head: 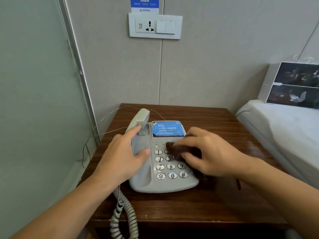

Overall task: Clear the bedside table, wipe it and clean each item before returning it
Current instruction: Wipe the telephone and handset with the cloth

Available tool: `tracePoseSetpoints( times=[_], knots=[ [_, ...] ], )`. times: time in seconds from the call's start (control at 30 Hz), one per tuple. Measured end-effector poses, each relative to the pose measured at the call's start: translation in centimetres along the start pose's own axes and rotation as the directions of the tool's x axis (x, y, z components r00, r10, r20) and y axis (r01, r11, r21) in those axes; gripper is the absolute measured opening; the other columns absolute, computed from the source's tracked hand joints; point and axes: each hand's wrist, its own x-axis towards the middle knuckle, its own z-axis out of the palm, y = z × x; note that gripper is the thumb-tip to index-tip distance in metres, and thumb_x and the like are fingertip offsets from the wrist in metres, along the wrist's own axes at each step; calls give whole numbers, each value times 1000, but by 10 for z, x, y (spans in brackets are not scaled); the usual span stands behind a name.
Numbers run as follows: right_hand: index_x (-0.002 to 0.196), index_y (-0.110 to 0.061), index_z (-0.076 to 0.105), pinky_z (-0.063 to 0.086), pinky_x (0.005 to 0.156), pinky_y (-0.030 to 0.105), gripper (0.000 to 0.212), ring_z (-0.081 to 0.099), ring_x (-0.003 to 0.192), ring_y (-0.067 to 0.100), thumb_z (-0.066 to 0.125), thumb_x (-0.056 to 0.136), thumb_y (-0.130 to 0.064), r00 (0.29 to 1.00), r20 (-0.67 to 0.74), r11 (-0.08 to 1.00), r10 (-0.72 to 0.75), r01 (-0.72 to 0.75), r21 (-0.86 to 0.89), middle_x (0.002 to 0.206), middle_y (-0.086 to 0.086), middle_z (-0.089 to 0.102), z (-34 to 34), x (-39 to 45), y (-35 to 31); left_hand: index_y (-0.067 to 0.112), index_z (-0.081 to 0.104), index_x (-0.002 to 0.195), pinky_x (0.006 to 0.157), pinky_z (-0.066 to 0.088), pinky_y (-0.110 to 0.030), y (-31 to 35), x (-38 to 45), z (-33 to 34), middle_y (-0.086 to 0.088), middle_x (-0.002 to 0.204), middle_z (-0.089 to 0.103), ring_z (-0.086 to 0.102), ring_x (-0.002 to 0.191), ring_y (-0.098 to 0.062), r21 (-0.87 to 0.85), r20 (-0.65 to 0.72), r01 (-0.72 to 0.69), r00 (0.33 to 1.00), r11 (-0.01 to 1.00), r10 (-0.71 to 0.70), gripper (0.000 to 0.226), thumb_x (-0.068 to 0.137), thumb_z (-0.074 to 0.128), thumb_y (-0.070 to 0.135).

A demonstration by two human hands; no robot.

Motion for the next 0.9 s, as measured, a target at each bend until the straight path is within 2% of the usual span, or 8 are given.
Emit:
tracePoseSetpoints(
  times=[0.1,0.27,0.37,0.47,0.63,0.7,0.77,0.9],
  knots=[
    [133,-39,66,55,81,38,40,62,96,19,60,94,-41,992,-83,995,95,-98,-30,107,-5,56,3,8,3,46,28,159,97,37,-30,-1,1,1,-1,148,47,47,138,-21,8,-1,-12,1000,1000,12,83,91,74,44],
    [127,-39,69,53,86,26,38,63,97,8,61,90,-40,972,155,982,-177,165,88,108,-11,60,-3,-16,-31,45,28,159,105,41,-37,1,1,0,-3,149,46,48,138,-24,31,7,-16,1000,999,16,83,91,74,44],
    [125,-41,69,55,85,40,42,64,101,14,51,88,-48,997,44,997,-66,64,46,107,-7,62,-1,5,-29,44,31,158,107,40,-37,2,0,-1,-6,148,47,47,138,-26,45,13,-21,1000,999,20,81,90,75,45],
    [128,-41,67,56,85,43,45,63,103,18,47,89,-48,999,-43,999,-10,9,-40,109,-4,62,8,9,-29,44,31,159,108,37,-36,5,-2,-2,-8,148,47,45,140,-27,59,15,-7,1000,998,6,81,90,75,45],
    [118,-41,68,54,80,35,29,59,95,7,56,92,-43,956,211,979,-202,204,15,100,-14,57,-1,-41,-62,44,31,159,108,37,-37,6,-2,-3,-8,148,47,45,140,-27,51,26,0,1000,999,-1,80,91,74,43],
    [118,-40,70,54,82,34,28,60,95,7,58,92,-41,975,132,982,-181,173,71,100,-14,59,-4,-33,-58,43,31,159,110,37,-38,6,-2,-3,-8,149,47,45,141,-27,43,20,-3,1000,999,2,81,90,75,43],
    [119,-37,72,53,85,37,31,61,95,10,59,91,-39,993,-58,985,-100,107,132,100,-9,62,-3,-9,-43,43,33,158,111,38,-39,4,-2,-3,-7,150,48,45,141,-27,34,17,-7,1000,999,6,82,89,76,45],
    [128,-36,70,47,99,46,34,49,107,28,60,96,-41,987,-157,999,32,-37,-31,120,1,56,8,39,-16,44,32,158,108,40,-37,3,-1,-3,-4,149,47,47,139,-24,11,20,-6,1000,1000,6,81,90,75,44]
  ],
)
